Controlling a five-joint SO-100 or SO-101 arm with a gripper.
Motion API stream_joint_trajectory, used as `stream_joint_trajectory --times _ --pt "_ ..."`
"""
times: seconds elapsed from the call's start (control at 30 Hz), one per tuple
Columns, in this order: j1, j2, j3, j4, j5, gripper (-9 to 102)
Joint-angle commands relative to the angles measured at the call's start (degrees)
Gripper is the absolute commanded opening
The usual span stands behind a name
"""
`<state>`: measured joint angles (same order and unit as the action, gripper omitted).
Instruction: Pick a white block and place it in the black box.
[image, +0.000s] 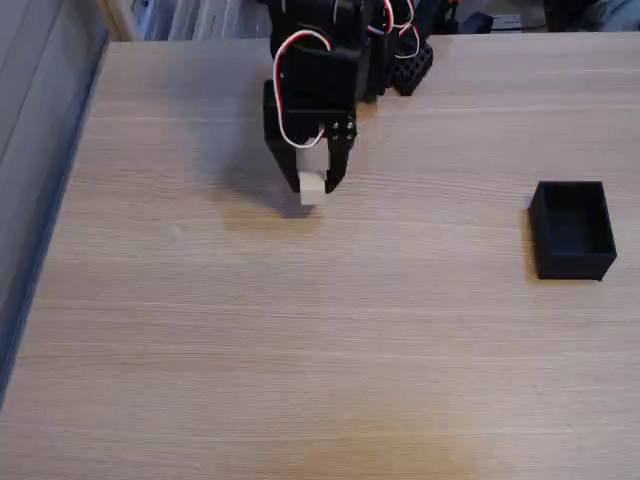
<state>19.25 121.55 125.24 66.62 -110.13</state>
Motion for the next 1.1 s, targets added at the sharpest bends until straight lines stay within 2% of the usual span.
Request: stream_joint_trajectory --times 0.0,0.2,0.3,0.53,0.83,1.07 --pt "-2.7 6.6 -0.7 5.1 -0.4 0" --pt "-9.6 22.1 8.3 9.3 -0.1 0" --pt "-12.9 30.7 12.8 14.2 0.7 0" --pt "-19.9 41.4 15.7 20.4 4.9 0" --pt "-32.8 39.0 9.4 18.6 10.7 0" --pt "-44.0 29.6 1.8 12.8 13.0 0"
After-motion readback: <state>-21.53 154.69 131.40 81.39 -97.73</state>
